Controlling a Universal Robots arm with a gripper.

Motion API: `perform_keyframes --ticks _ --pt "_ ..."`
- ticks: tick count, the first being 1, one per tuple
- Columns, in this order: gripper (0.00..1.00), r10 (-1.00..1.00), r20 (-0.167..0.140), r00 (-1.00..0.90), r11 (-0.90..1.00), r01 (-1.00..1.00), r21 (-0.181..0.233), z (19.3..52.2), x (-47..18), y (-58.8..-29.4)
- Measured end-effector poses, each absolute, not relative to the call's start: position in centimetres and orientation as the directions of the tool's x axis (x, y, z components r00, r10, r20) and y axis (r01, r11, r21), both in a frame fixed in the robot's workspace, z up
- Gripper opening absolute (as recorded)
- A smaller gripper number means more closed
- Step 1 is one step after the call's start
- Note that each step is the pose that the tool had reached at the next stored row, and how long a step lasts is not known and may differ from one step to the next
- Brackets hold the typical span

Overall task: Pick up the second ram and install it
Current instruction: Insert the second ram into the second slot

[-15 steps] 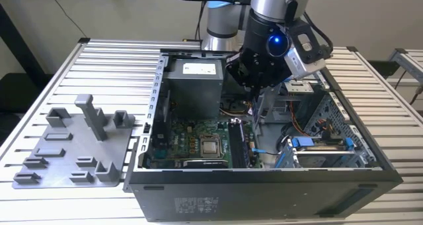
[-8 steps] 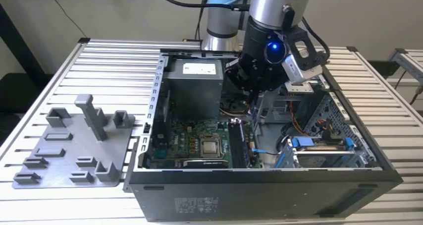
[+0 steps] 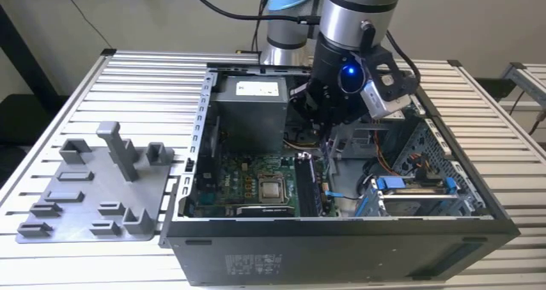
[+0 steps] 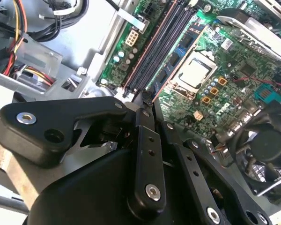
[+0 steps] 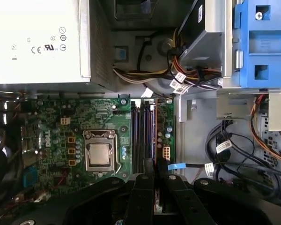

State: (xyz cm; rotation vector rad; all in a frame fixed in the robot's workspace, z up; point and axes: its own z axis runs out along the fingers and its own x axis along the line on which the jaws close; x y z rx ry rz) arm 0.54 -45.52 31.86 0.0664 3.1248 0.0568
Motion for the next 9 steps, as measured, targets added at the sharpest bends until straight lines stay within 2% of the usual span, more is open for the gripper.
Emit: perform_keyframes --ticks 9 --pt "0.14 0.043 -0.015 -0.999 0.998 0.042 0.036 30.2 0.4 -45.5"
